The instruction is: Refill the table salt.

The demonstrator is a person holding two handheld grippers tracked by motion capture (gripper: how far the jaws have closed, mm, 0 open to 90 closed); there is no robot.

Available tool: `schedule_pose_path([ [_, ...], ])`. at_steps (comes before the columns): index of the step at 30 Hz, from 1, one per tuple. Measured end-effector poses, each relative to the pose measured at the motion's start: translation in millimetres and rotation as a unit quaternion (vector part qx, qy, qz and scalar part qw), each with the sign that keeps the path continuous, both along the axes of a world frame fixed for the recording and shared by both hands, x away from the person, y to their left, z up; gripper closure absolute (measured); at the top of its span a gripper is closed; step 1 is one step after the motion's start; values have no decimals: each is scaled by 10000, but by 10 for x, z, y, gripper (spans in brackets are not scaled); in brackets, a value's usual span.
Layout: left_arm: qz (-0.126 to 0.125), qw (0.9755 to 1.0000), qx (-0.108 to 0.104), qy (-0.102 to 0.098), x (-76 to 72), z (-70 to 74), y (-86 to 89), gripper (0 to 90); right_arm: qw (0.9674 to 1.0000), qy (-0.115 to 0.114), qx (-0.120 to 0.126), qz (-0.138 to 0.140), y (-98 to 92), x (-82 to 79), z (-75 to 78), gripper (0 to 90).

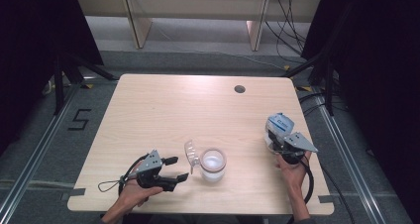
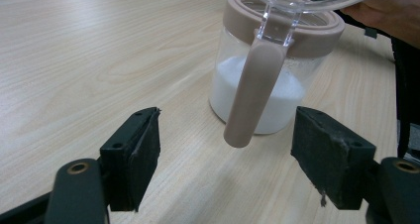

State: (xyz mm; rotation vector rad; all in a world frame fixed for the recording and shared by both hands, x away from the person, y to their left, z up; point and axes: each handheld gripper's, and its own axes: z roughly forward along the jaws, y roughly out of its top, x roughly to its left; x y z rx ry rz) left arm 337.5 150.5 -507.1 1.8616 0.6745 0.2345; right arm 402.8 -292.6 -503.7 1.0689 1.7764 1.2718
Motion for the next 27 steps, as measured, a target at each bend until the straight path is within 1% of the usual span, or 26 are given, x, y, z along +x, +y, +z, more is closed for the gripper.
schedule_pose_path([
  [2, -60, 10000, -26, -14, 8, -2, 2, 265, 10000, 24, 10, -26, -2, -4, 7, 795],
  [3, -45, 10000, -55, -7, 4, -3, -2, 265, 10000, 10, -22, -35, -6, -2, 6, 795],
  [5, 3, 10000, 2, 1, -4, 5, 4, 265, 10000, 31, -32, -26, -12, 2, 6, 796],
  [6, 6, 10000, -14, 4, -5, 5, 4, 265, 10000, 11, -88, -37, -18, 11, 4, 795],
  [7, -30, 10000, -20, -16, -1, 4, 5, 265, 9999, 34, -90, -79, -15, 14, 0, 796],
  [8, -52, 10000, -36, -13, 0, 2, 6, 265, 10000, 39, -53, -47, -19, 18, -4, 796],
  [9, -46, 10000, -42, -20, -3, 2, 6, 264, 9999, 62, -76, -28, -23, 25, -10, 796],
  [10, -50, 10000, -45, -24, -4, 3, 8, 264, 9999, 134, -56, -53, -20, 27, -12, 796],
  [11, -22, 10000, -36, -13, -11, 5, 9, 264, 9999, 74, -75, -70, -28, 36, -20, 796],
  [14, 3, 10000, -4, -3, -20, 10, 16, 264, 9998, 189, -15, -80, -31, 46, -38, 795],
  [15, 3, 10000, -1, -2, -22, 10, 17, 264, 9997, 178, -121, -97, -39, 56, -47, 795],
  [16, 4, 10000, 0, -3, -25, 9, 18, 263, 9997, 232, -43, -84, -36, 58, -60, 796],
  [17, -7, 10000, -5, -10, -25, 9, 19, 263, 9996, 229, -129, -59, -59, 64, -59, 796],
  [18, -5, 10000, -22, -11, -27, 8, 17, 263, 9996, 217, -78, -138, -50, 58, -61, 796],
  [19, -50, 10000, -47, -17, -24, 4, 18, 263, 9997, 149, -60, -194, -46, 63, -68, 795],
  [20, -57, 10000, -42, -23, -26, 5, 19, 263, 9994, 254, 0, -240, -32, 45, -66, 793],
  [22, -41, 10000, -41, -14, -38, 6, 21, 263, 9996, 187, -50, -185, -38, 59, -67, 783],
  [23, -13, 10000, -25, -9, -47, 8, 21, 263, 9996, 214, -61, -172, -37, 59, -65, 772],
  [24, -13, 10000, 8, -6, -53, 9, 24, 262, 9995, 204, -75, -236, -33, 55, -64, 762],
  [25, -62, 10000, -30, -14, -51, 2, 25, 260, 9994, 190, -98, -256, -35, 56, -64, 750],
  [27, -67, 10000, -19, -4, -61, -6, 31, 260, 9994, 192, -145, -252, -45, 63, -67, 729],
])
